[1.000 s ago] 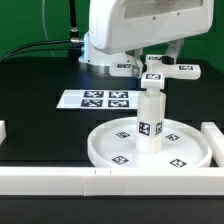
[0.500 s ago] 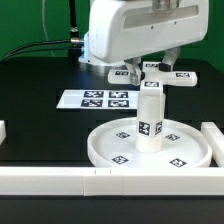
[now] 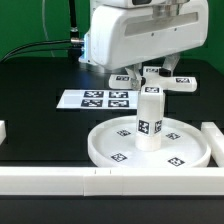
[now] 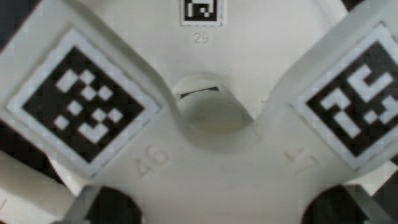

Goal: Assemble round table

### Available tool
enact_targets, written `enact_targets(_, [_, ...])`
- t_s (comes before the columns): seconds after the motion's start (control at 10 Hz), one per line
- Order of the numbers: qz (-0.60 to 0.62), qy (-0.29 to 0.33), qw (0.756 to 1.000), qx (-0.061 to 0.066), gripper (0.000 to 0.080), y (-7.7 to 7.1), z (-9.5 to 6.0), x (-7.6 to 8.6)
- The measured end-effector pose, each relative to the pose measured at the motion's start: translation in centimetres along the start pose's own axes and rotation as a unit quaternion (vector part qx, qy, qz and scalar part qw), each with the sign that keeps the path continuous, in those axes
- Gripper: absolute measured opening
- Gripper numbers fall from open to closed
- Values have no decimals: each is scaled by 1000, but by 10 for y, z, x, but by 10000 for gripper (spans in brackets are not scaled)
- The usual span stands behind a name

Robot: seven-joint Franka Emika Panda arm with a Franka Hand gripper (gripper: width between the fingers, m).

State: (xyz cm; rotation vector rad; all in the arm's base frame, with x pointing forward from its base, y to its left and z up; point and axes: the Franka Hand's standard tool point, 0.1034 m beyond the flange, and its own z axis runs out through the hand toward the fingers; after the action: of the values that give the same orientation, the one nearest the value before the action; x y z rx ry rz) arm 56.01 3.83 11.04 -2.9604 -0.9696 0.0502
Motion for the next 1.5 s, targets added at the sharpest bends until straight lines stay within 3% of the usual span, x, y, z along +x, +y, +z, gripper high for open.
enact_targets(0.5, [10,31,999,-15,442,3,0,1])
enact_targets(1.3, [33,31,999,-14,442,4,0,0])
enact_targets(1.5, [155,46,987,-6,442,3,1,-1])
